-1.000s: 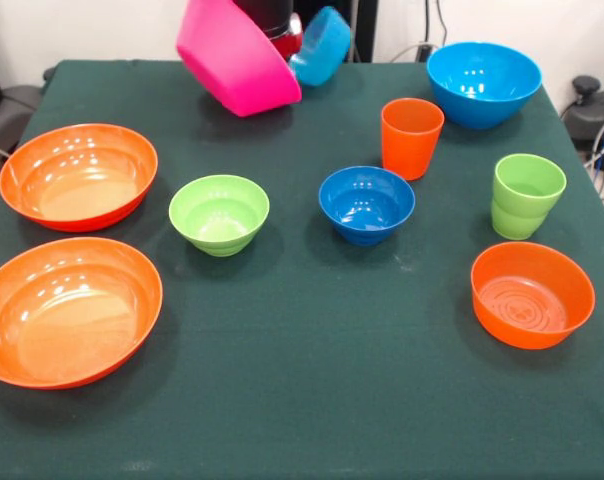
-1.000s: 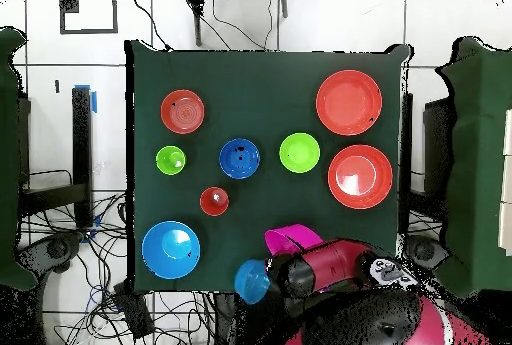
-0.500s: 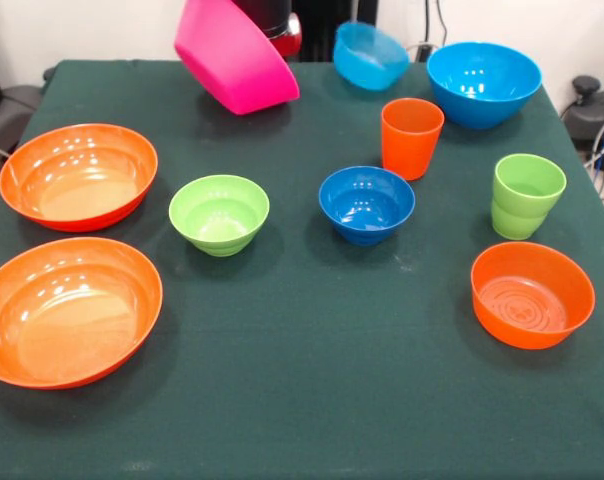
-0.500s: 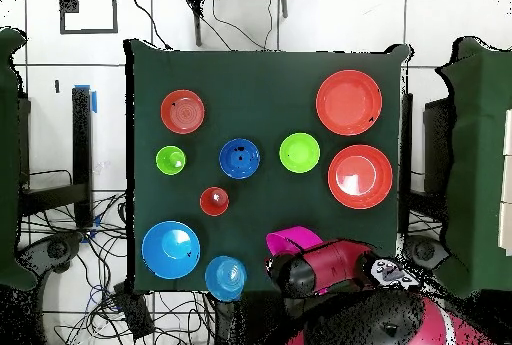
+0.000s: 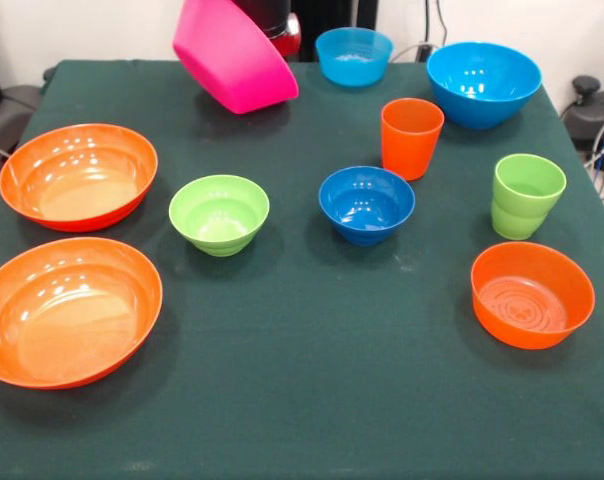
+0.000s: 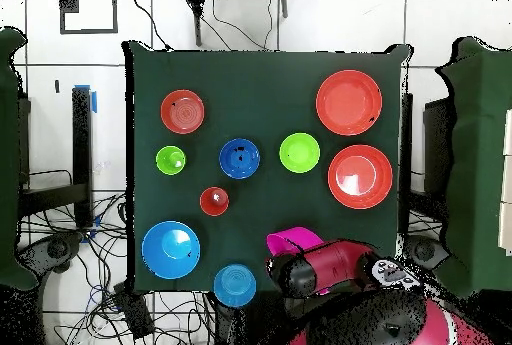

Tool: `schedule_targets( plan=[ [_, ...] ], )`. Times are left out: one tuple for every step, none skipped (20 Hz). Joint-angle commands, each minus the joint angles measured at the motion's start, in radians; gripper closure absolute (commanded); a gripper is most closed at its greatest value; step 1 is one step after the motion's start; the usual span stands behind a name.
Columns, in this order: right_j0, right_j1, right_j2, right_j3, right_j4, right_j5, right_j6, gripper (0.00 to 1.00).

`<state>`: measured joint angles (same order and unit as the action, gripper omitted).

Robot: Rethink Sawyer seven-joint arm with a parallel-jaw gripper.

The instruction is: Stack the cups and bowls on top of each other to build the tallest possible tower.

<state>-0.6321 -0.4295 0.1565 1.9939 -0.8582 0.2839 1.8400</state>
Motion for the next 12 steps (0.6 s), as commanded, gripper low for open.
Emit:
schedule_targets(
  plan=[
    [-0.009, 0.06, 0.072, -0.102, 0.01, 0.063, -0.029, 1.0],
    [-0.002, 0.057, 0.068, -0.1, 0.013, 0.064, -0.022, 1.0],
    [0.002, 0.054, 0.066, -0.099, 0.016, 0.064, -0.017, 1.0],
    [0.011, 0.048, 0.063, -0.095, 0.023, 0.068, -0.008, 1.0],
    [0.016, 0.045, 0.062, -0.093, 0.028, 0.07, -0.003, 1.0],
    [0.026, 0.039, 0.058, -0.088, 0.036, 0.074, 0.007, 1.0],
    [0.031, 0.034, 0.057, -0.085, 0.042, 0.079, 0.011, 1.0],
    [0.041, 0.026, 0.053, -0.081, 0.05, 0.084, 0.021, 1.0],
    [0.046, 0.021, 0.051, -0.078, 0.055, 0.087, 0.026, 1.0],
    [0.056, 0.014, 0.048, -0.08, 0.065, 0.095, 0.032, 1.0],
    [0.06, 0.001, 0.048, -0.076, 0.068, 0.091, 0.037, 1.0],
    [0.064, -0.023, 0.053, -0.068, 0.071, 0.087, 0.035, 1.0]
  ],
)
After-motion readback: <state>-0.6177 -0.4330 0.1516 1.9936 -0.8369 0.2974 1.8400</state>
